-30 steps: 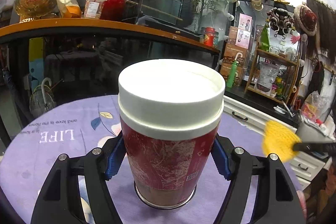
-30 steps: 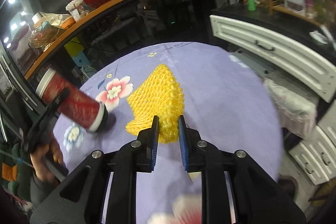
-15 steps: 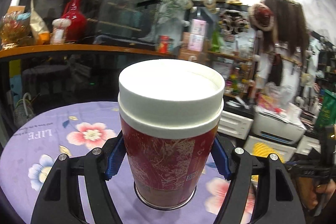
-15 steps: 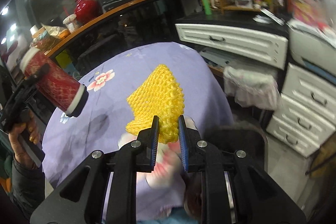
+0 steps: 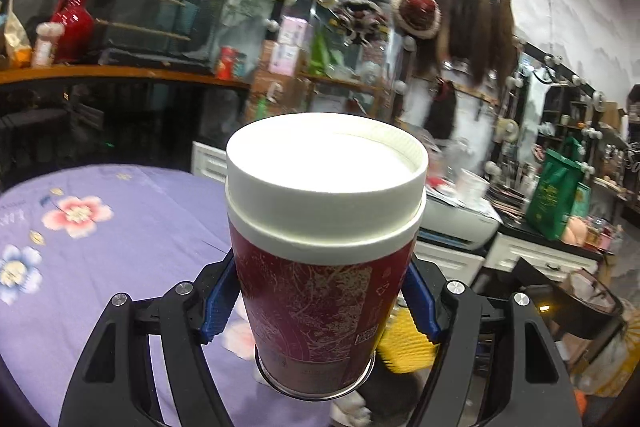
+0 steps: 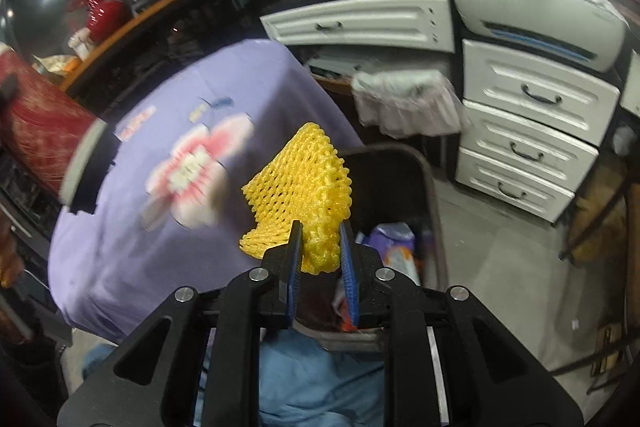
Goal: Collect trash
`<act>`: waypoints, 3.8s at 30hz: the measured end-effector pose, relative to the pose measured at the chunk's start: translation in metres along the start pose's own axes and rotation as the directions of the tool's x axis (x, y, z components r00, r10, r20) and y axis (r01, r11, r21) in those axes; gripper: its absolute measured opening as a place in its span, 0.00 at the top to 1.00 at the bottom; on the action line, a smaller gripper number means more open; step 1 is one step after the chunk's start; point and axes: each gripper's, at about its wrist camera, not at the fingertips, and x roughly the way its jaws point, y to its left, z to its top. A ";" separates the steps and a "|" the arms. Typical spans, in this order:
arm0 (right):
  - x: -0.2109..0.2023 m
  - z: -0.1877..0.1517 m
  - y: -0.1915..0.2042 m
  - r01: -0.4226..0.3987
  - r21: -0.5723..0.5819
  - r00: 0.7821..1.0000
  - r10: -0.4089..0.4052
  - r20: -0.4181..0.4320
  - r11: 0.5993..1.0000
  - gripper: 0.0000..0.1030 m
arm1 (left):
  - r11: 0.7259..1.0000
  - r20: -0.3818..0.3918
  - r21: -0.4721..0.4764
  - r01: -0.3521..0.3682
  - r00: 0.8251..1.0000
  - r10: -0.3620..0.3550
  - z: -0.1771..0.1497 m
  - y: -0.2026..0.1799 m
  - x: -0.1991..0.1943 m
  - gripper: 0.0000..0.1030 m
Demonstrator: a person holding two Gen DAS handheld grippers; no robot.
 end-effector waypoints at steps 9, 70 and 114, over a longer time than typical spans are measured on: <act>0.066 -0.016 -0.043 0.050 0.097 0.990 -0.037 -0.135 0.994 0.74 | 0.998 -0.104 0.030 0.055 0.993 -0.052 -0.042 -0.043 0.032 0.32; -0.114 -0.053 -0.025 0.267 0.114 0.907 -0.290 0.305 0.957 0.10 | 0.978 -0.326 0.179 0.105 0.945 -0.042 -0.100 -0.096 0.086 0.05; -0.182 -0.137 0.171 0.245 -0.196 0.819 -0.094 0.567 0.949 0.06 | 0.907 0.083 0.083 -0.413 0.910 0.406 -0.100 -0.004 -0.179 0.05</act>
